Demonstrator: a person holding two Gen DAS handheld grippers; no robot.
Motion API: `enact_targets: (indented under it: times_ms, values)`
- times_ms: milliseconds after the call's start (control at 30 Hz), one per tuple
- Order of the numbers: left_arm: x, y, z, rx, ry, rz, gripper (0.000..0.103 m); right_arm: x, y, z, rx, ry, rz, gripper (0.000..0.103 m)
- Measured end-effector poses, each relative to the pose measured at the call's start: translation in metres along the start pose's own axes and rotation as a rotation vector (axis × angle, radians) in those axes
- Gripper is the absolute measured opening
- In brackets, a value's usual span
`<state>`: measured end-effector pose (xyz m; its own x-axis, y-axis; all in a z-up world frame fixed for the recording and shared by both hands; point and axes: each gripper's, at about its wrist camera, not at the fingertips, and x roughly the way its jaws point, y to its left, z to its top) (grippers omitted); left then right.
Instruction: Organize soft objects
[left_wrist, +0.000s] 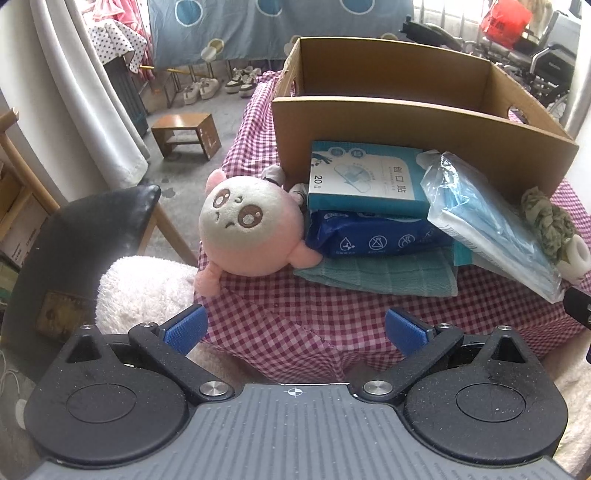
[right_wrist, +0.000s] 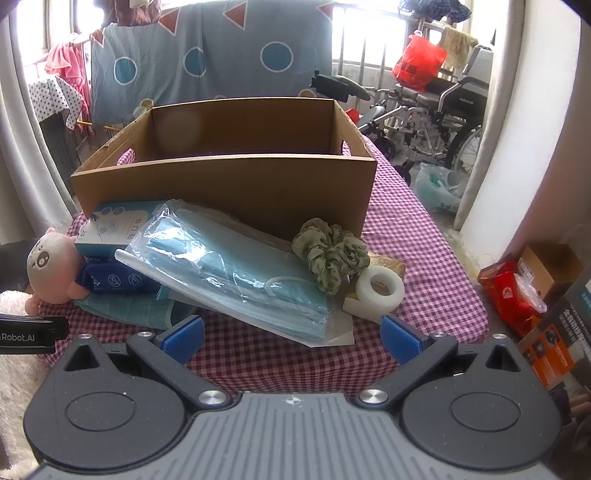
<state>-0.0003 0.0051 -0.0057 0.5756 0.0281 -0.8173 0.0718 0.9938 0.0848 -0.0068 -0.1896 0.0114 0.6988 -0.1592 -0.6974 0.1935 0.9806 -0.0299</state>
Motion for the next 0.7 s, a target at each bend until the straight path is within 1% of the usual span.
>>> enact_targets:
  times_ms: [700]
  values:
    - [0.0022, 0.0024, -0.0005, 0.000, 0.005, 0.004, 0.103, 0.0033, 0.0013, -0.0005, -0.002, 0.011, 0.000, 0.103]
